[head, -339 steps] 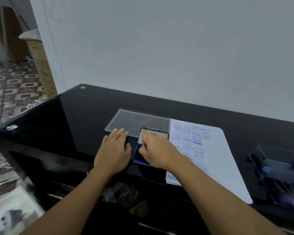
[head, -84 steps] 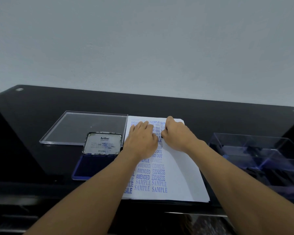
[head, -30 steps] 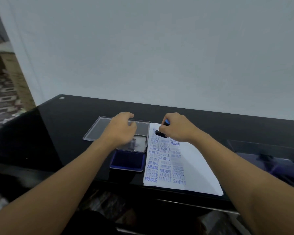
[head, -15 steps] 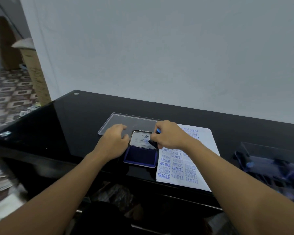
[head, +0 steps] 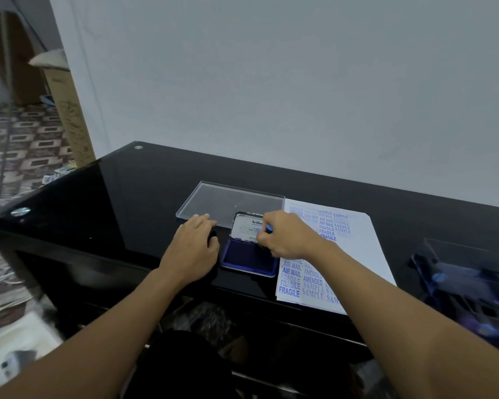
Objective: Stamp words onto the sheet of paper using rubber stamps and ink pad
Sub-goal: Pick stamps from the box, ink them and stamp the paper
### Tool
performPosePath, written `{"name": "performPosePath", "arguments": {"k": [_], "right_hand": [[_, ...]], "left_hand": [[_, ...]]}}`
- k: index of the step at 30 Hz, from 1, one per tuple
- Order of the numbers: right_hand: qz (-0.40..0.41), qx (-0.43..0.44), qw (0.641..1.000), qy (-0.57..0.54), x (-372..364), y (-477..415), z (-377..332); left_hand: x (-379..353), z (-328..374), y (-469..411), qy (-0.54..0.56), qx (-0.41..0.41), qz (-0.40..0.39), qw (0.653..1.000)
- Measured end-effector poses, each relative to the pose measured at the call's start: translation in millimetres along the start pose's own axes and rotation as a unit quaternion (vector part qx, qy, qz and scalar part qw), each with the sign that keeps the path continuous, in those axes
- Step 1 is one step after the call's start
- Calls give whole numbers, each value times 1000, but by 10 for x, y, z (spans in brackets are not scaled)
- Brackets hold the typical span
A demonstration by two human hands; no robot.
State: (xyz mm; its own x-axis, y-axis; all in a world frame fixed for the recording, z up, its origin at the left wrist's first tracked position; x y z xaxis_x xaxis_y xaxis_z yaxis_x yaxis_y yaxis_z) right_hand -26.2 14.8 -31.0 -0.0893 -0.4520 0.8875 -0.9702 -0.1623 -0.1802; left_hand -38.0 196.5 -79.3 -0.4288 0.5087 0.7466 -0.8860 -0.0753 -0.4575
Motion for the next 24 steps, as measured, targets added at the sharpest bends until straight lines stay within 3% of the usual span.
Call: {"name": "performPosePath", "arguments": {"k": [24], "right_hand": [[41, 16, 997, 57, -171, 142, -85]], "left_hand": [[-113, -58, 50, -72, -27, 1, 997]]}}
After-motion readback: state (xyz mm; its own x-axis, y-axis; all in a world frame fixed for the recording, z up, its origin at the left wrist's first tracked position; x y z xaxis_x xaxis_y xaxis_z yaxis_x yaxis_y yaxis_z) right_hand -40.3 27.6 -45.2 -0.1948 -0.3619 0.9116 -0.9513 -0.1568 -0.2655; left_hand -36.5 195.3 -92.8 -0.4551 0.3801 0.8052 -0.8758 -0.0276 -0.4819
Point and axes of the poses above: each hand's wrist, its own y-axis away from the middle knuckle, its own x-axis out of the back of the hand, z = x × y, the point moved 7 cm from there along -y, towards the middle knuckle, and after that the axes turned 15 degrees about z, right-handed, at the moved point
